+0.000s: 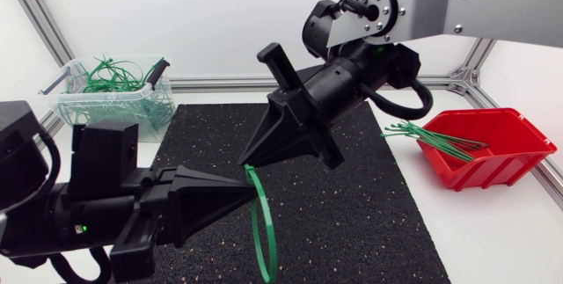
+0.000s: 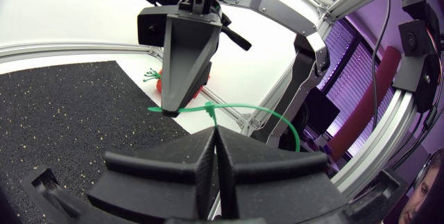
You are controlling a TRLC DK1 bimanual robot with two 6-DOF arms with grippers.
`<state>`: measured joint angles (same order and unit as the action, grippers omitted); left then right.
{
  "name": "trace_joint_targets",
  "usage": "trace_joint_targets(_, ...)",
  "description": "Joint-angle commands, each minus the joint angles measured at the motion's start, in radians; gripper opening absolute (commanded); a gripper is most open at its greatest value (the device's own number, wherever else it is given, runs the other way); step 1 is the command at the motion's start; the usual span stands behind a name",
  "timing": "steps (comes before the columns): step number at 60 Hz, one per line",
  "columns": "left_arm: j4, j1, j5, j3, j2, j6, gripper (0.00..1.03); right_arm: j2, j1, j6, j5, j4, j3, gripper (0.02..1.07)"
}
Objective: Take a green cable tie from the red box, thread the tail through the head to close it, then place it in the transparent bin on the left.
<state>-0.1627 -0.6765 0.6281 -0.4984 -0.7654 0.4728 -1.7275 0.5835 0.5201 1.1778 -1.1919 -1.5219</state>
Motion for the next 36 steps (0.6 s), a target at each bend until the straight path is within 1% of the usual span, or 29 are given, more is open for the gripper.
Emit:
trace_joint_targets(1, 0.017, 0.026, 0.016, -0.060, 0.002, -0.011, 0.04, 0.059, -0.002, -0.011, -0.001, -0.002, 0.022, 0.39)
trace_joint_targets(3, 0.040, 0.043, 0.019, -0.071, -0.003, -0.011, 0.04, 0.066, -0.010, -0.011, -0.003, -0.003, 0.020, 0.39)
trace_joint_targets(5, 0.069, 0.066, 0.028, -0.081, -0.005, -0.013, 0.04, 0.074, -0.020, -0.015, -0.003, -0.014, 0.016, 0.49)
trace_joint_targets(6, 0.083, 0.083, 0.033, -0.088, -0.006, -0.013, 0.04, 0.074, -0.024, -0.022, -0.004, -0.021, 0.014, 0.52)
trace_joint_targets(7, 0.084, 0.084, 0.033, -0.089, -0.006, -0.014, 0.04, 0.075, -0.030, -0.035, -0.004, -0.031, 0.012, 0.54)
trace_joint_targets(9, 0.132, 0.109, 0.033, -0.103, -0.008, -0.034, 0.04, 0.077, -0.045, -0.075, -0.015, -0.058, 0.009, 0.60)
trace_joint_targets(10, 0.143, 0.112, 0.033, -0.106, -0.008, -0.040, 0.04, 0.077, -0.048, -0.083, -0.021, -0.064, 0.008, 0.62)
trace_joint_targets(12, 0.184, 0.117, 0.033, -0.118, -0.008, -0.060, 0.04, 0.082, -0.048, -0.100, -0.053, -0.078, 0.009, 0.73)
trace_joint_targets(13, 0.203, 0.118, 0.028, -0.124, -0.009, -0.069, 0.04, 0.083, -0.048, -0.103, -0.063, -0.080, 0.011, 0.75)
trace_joint_targets(14, 0.218, 0.120, 0.025, -0.127, -0.009, -0.076, 0.04, 0.086, -0.045, -0.112, -0.093, -0.084, 0.012, 0.80)
trace_joint_targets(16, 0.246, 0.129, 0.021, -0.137, -0.009, -0.089, 0.04, 0.092, -0.040, -0.120, -0.152, -0.084, 0.016, 0.84)
trace_joint_targets(17, 0.264, 0.132, 0.012, -0.143, -0.012, -0.099, 0.04, 0.095, -0.033, -0.120, -0.207, -0.083, 0.019, 0.88)
trace_joint_targets(19, 0.290, 0.132, -0.016, -0.152, -0.017, -0.115, 0.04, 0.101, -0.014, -0.120, -0.303, -0.078, 0.026, 0.92)
trace_joint_targets(20, 0.328, 0.126, -0.047, -0.166, -0.025, -0.141, 0.04, 0.105, -0.008, -0.120, -0.337, -0.074, 0.031, 0.93)
trace_joint_targets(21, 0.330, 0.126, -0.048, -0.166, -0.025, -0.141, 0.04, 0.109, -0.005, -0.120, -0.374, -0.067, 0.034, 0.94)
trace_joint_targets(22, 0.356, 0.126, -0.070, -0.177, -0.029, -0.161, 0.04, 0.112, -0.005, -0.120, -0.391, -0.063, 0.037, 0.95)
trace_joint_targets(24, 0.377, 0.127, -0.103, -0.184, -0.037, -0.183, 0.04, 0.126, -0.002, -0.115, -0.481, -0.040, 0.051, 0.95)
trace_joint_targets(25, 0.382, 0.127, -0.116, -0.187, -0.038, -0.189, 0.04, 0.129, -0.002, -0.114, -0.511, -0.031, 0.054, 0.95)
trace_joint_targets(26, 0.400, 0.129, -0.143, -0.195, -0.046, -0.209, 0.04, 0.135, 0.001, -0.114, -0.564, -0.023, 0.055, 0.95)
trace_joint_targets(29, 0.440, 0.134, -0.186, -0.215, -0.054, -0.237, 0.04, 0.140, -0.005, -0.114, -0.658, -0.009, 0.055, 0.95)
trace_joint_targets(31, 0.446, 0.138, -0.217, -0.223, -0.055, -0.255, 0.04, 0.148, -0.010, -0.115, -0.711, 0.003, 0.062, 0.95)
trace_joint_targets(32, 0.451, 0.143, -0.249, -0.229, -0.064, -0.264, 0.04, 0.152, -0.011, -0.115, -0.759, 0.012, 0.065, 0.95)
trace_joint_targets(34, 0.460, 0.149, -0.278, -0.238, -0.071, -0.280, 0.04, 0.158, -0.014, -0.118, -0.816, 0.023, 0.068, 0.95)
trace_joint_targets(36, 0.476, 0.164, -0.318, -0.253, -0.083, -0.306, 0.04, 0.166, -0.016, -0.120, -0.896, 0.037, 0.075, 0.95)
